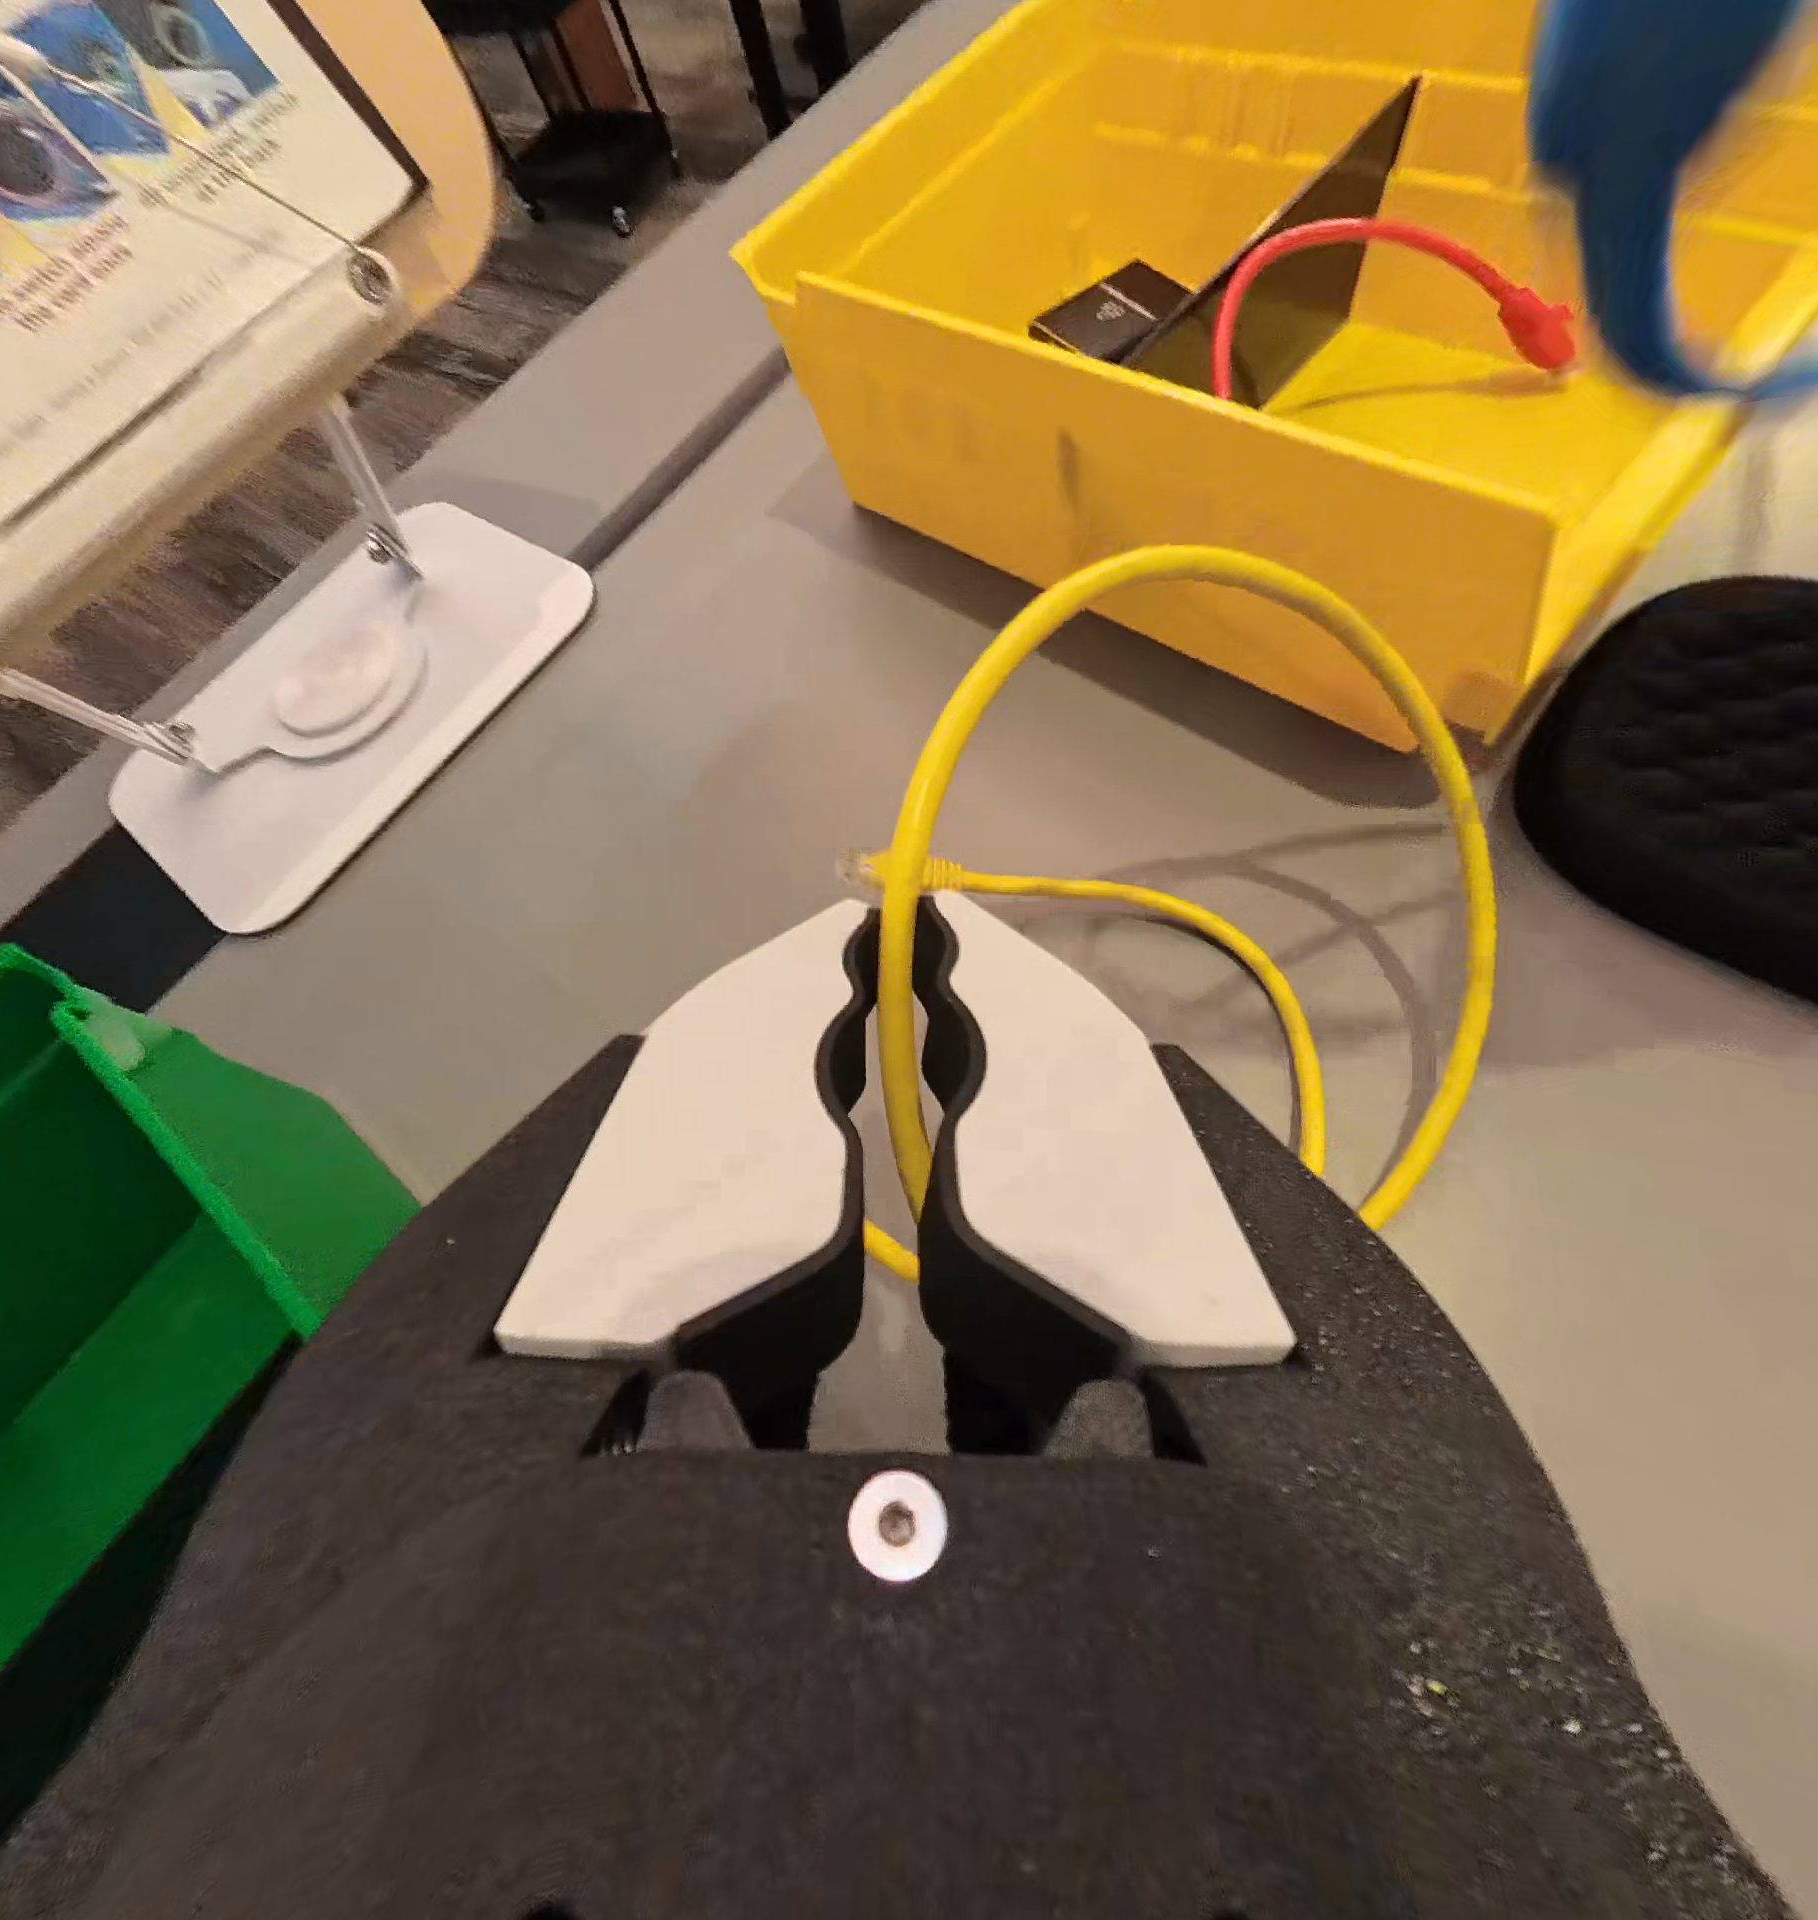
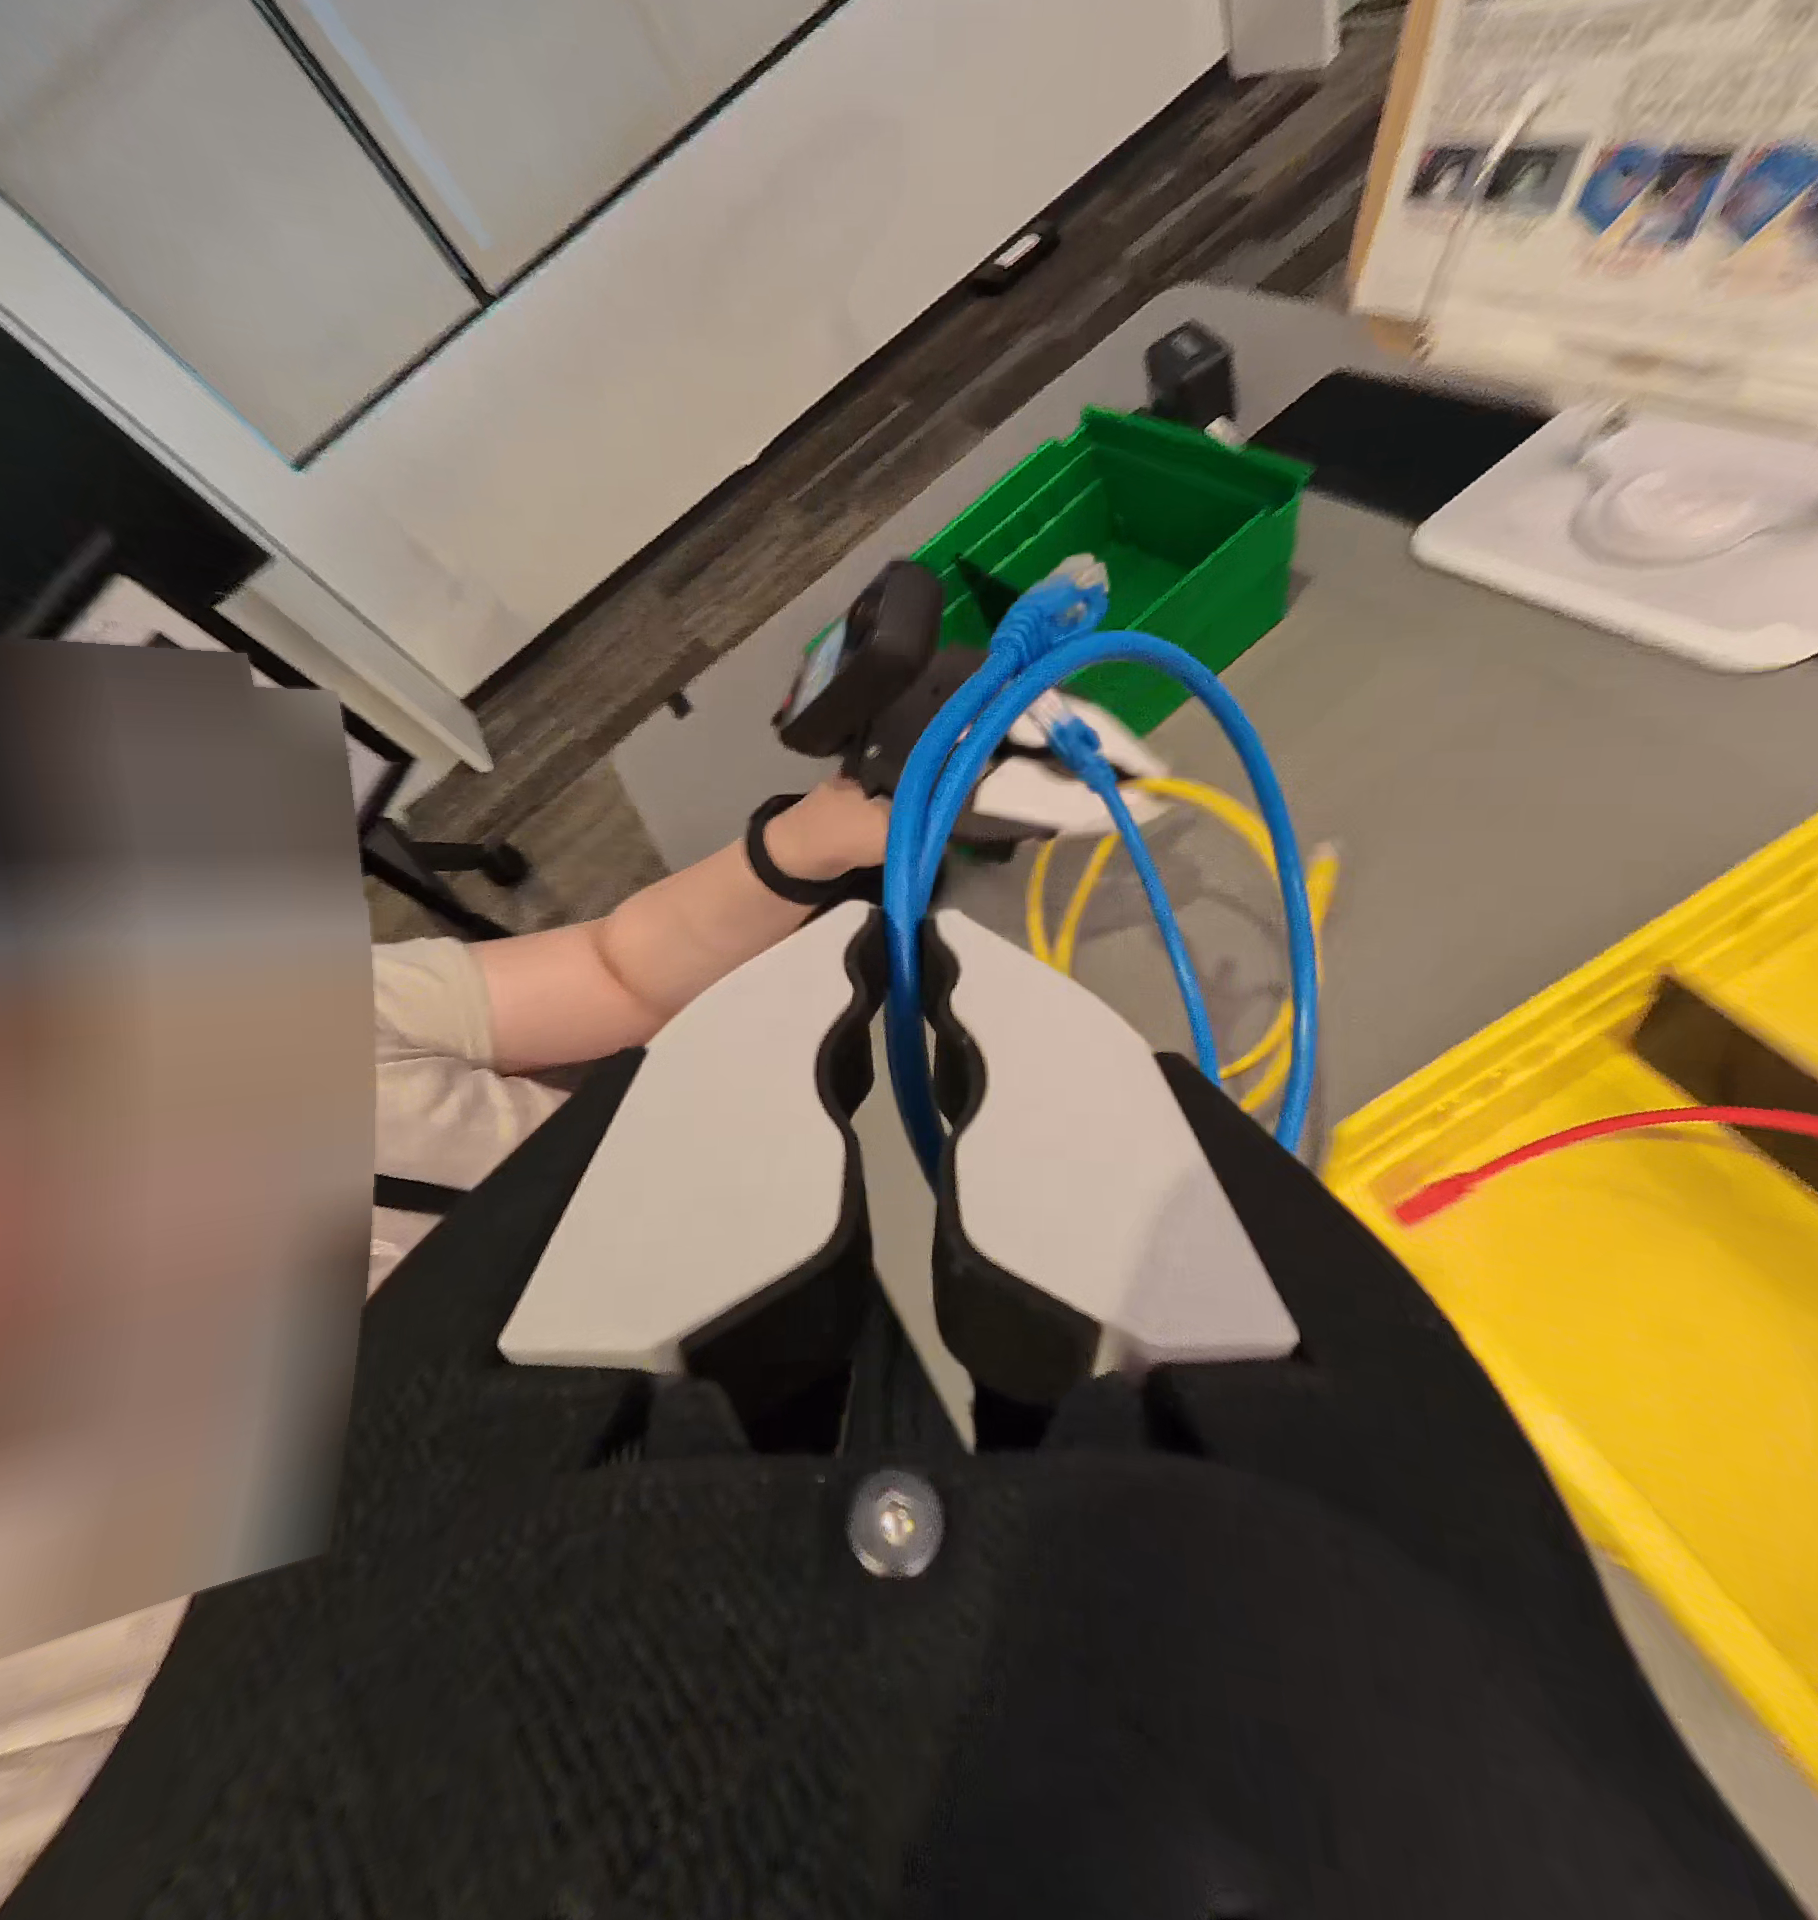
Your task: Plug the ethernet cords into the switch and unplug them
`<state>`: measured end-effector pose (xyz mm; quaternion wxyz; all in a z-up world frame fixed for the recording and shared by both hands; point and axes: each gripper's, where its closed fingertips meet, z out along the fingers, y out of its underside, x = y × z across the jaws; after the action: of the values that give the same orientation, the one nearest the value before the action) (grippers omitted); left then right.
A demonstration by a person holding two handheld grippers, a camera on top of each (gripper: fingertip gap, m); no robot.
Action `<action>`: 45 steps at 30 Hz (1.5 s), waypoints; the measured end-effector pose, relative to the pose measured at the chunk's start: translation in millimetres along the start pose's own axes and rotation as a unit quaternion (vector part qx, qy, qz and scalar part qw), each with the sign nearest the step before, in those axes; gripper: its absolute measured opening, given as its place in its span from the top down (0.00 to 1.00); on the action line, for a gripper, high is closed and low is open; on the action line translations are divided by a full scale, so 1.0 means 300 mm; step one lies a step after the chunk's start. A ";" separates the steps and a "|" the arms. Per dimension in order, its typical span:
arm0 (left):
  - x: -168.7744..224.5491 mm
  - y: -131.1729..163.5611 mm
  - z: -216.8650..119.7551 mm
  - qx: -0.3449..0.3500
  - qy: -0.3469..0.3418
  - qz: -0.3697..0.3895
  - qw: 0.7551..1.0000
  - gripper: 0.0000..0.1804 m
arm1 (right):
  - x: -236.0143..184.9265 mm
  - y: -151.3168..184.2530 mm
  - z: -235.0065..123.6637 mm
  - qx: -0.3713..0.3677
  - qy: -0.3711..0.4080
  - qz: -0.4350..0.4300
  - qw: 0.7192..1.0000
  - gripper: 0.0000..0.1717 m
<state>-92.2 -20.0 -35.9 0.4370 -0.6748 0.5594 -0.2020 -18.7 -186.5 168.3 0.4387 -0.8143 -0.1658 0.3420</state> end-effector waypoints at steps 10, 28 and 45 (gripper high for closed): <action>0.083 0.054 0.002 -0.008 0.038 0.009 0.999 0.97 | 0.467 0.068 -0.171 -0.162 0.311 -0.249 0.903 0.96; 0.116 0.055 0.007 -0.003 0.055 0.013 0.998 0.97 | 0.833 0.670 0.136 -0.332 0.204 -0.249 0.887 0.92; 0.103 0.023 -0.021 0.027 0.057 0.000 0.998 0.97 | 1.014 0.352 0.068 -0.202 0.312 -0.245 0.896 0.92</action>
<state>-92.1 -51.0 -44.8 0.4227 -0.6500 0.5778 -0.2548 180.1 -59.9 -52.1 0.3641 -0.8838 -0.2800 -0.0886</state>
